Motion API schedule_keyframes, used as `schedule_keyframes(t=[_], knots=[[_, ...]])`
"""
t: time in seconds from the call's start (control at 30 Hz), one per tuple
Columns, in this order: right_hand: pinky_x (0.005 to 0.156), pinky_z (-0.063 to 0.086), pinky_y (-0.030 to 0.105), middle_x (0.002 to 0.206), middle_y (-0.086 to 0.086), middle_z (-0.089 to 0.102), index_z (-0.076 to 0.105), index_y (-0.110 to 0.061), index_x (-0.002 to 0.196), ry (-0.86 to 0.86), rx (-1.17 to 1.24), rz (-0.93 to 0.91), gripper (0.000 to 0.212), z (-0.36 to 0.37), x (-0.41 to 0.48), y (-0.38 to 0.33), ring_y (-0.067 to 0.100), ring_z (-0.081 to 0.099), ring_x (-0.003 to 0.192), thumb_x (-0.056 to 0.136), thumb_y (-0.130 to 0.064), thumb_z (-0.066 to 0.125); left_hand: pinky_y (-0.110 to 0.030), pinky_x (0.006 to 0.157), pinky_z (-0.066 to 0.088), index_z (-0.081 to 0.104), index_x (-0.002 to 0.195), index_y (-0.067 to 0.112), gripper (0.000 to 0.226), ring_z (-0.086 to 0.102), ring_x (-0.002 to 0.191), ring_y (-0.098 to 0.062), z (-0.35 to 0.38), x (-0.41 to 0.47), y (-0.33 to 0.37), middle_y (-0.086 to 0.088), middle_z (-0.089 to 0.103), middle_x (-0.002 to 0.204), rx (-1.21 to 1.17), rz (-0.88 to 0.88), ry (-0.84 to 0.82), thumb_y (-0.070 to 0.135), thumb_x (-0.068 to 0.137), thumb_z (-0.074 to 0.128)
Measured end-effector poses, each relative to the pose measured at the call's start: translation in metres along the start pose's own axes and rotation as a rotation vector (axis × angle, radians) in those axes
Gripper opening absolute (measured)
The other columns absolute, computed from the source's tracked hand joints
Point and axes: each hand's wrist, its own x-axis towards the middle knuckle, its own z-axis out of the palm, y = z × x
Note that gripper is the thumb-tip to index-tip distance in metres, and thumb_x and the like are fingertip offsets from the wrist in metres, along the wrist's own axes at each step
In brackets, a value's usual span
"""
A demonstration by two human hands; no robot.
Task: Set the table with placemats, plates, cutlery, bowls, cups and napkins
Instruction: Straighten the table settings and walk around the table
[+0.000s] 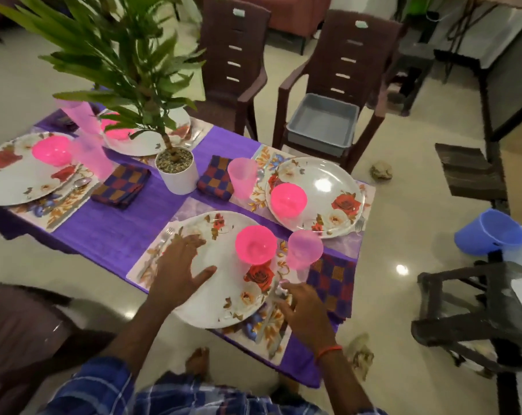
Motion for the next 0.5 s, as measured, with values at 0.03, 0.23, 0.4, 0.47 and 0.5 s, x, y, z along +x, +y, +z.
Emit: schedule_keyframes(t=[0.03,0.23,0.4,0.47,0.5], knots=[[0.094,0.041,0.024,0.116,0.0,0.065,0.068,-0.023,0.125,-0.027,-0.001,-0.038,0.034,-0.003,0.002,0.003,0.018,0.055,0.111,0.091,-0.029,0.071,-0.046,0.112,0.037,0.057,0.136,0.019,0.076,0.049,0.132,-0.025,0.004,-0.008,0.012,-0.004,0.058,0.14,-0.003,-0.031,0.014,0.073,0.082,0.057],[0.09,0.038,0.026,0.104,0.0,0.063,0.069,-0.019,0.118,-0.116,-0.01,-0.252,0.029,-0.02,0.002,0.014,0.01,0.046,0.099,0.092,-0.031,0.066,-0.055,0.109,0.042,0.052,0.137,0.019,0.076,0.047,0.136,-0.026,0.016,-0.047,0.059,-0.004,0.053,0.144,-0.048,-0.121,0.114,0.076,0.086,0.053],[0.099,0.04,0.028,0.119,-0.002,0.064,0.067,-0.023,0.126,-0.219,0.022,-0.293,0.034,-0.032,-0.005,0.023,0.015,0.047,0.112,0.093,-0.032,0.069,-0.052,0.107,0.043,0.051,0.141,0.025,0.085,0.048,0.136,-0.022,0.02,-0.087,0.085,0.001,0.052,0.149,-0.044,-0.288,0.172,0.085,0.082,0.044],[0.101,0.035,0.026,0.122,-0.001,0.064,0.067,-0.022,0.125,-0.242,0.021,-0.331,0.033,-0.036,-0.007,0.021,0.016,0.048,0.115,0.093,-0.031,0.069,-0.052,0.108,0.043,0.051,0.142,0.025,0.086,0.048,0.137,-0.021,0.019,-0.102,0.091,0.002,0.052,0.149,-0.032,-0.329,0.188,0.085,0.081,0.046],[0.101,0.032,0.025,0.123,0.0,0.065,0.068,-0.02,0.124,-0.248,0.015,-0.365,0.032,-0.036,-0.009,0.018,0.017,0.049,0.116,0.094,-0.03,0.068,-0.051,0.109,0.042,0.051,0.142,0.024,0.084,0.048,0.138,-0.021,0.018,-0.109,0.092,0.002,0.052,0.15,-0.03,-0.353,0.196,0.082,0.081,0.049]])
